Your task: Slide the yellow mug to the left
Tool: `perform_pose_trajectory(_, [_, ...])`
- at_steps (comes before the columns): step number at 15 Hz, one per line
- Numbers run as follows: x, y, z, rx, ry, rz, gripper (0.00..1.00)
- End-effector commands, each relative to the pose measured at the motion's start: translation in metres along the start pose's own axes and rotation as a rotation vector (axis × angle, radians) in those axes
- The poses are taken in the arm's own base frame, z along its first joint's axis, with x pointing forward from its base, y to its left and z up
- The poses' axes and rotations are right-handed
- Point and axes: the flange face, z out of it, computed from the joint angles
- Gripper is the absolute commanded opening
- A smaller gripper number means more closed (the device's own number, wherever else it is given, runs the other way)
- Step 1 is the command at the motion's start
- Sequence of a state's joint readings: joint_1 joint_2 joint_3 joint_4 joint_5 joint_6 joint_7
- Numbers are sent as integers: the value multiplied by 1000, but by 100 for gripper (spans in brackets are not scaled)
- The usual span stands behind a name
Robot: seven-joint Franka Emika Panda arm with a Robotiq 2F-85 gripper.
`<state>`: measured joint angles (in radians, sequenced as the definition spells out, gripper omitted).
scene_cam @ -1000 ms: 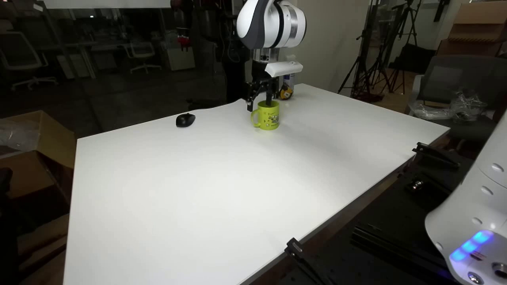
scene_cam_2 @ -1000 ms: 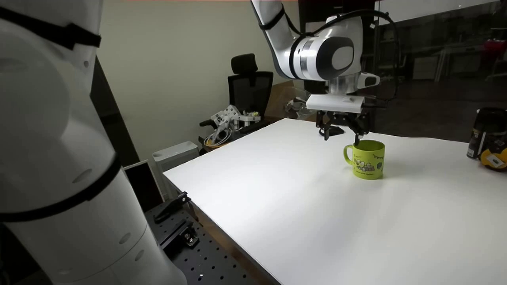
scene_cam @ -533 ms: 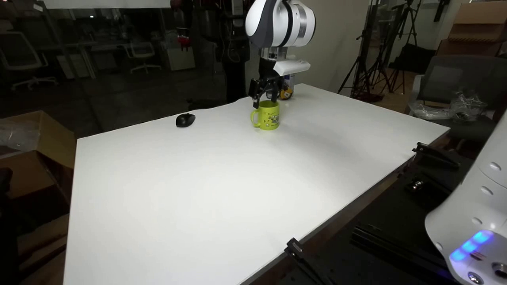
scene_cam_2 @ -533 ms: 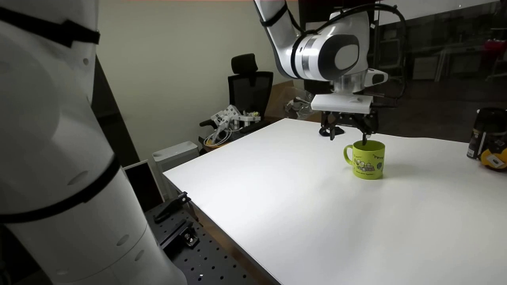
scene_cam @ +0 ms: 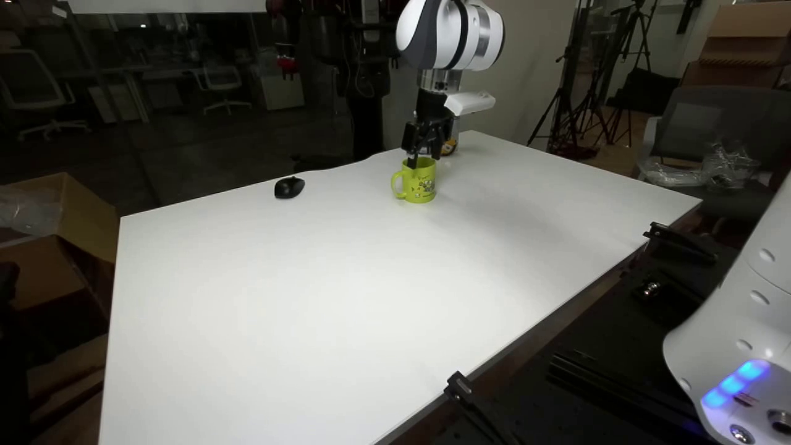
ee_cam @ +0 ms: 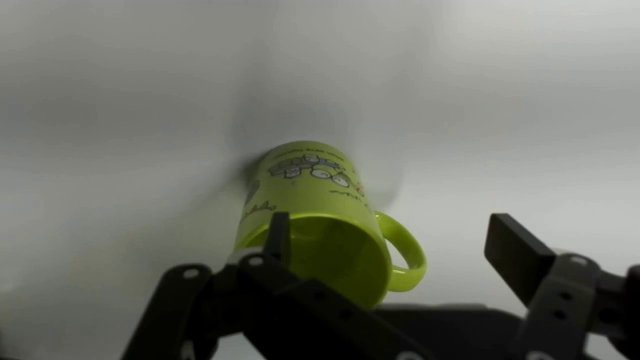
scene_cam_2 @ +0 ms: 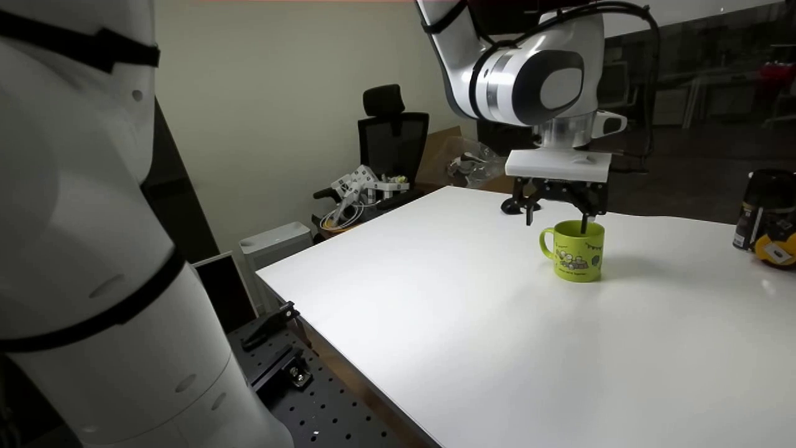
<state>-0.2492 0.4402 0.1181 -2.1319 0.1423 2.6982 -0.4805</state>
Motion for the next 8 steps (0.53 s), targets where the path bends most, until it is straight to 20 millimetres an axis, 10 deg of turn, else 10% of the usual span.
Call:
perform_pose_trajectory(1, [7, 13, -7, 2, -6, -70, 100])
perform_pose_trajectory(8, [14, 13, -6, 9, -54, -202, 100])
